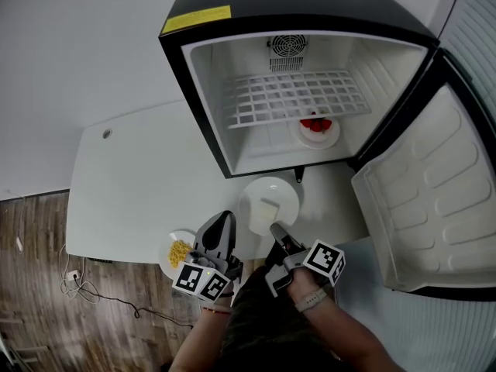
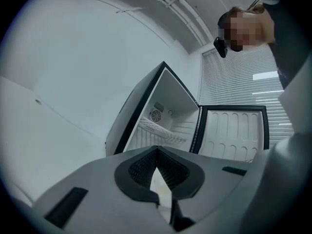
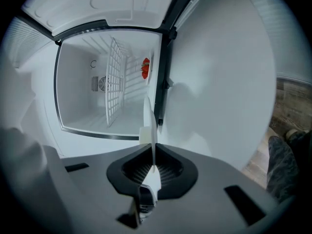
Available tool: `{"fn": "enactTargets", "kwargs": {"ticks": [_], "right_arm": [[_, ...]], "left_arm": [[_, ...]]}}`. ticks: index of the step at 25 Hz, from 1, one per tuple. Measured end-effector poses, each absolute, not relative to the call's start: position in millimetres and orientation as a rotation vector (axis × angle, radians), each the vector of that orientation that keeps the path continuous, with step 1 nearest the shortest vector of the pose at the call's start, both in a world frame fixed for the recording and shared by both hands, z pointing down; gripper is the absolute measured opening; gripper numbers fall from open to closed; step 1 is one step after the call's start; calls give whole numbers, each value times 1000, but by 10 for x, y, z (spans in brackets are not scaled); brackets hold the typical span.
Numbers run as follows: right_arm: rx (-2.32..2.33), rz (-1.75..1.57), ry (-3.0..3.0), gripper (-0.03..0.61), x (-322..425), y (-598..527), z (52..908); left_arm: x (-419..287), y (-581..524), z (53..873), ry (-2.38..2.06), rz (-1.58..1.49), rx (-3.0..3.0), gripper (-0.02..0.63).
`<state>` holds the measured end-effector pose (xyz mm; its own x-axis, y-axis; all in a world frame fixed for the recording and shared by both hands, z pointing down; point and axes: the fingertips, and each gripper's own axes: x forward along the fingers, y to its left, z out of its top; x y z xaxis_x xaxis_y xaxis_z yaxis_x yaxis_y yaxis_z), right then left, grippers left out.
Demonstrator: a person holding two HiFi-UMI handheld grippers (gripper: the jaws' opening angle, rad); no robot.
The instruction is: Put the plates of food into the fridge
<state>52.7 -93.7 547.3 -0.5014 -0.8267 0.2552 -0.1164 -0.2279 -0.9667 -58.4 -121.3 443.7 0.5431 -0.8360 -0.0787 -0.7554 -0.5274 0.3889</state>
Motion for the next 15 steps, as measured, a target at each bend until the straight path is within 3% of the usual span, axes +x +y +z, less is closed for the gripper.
{"fn": "enactTargets", "kwargs": {"ticks": [15], "right_arm": [[-1174,-1740,1482,17,630,-2392,5370]], "left_arm": [[-337,-1914,4384,-1237,-337,2513,6]]}}
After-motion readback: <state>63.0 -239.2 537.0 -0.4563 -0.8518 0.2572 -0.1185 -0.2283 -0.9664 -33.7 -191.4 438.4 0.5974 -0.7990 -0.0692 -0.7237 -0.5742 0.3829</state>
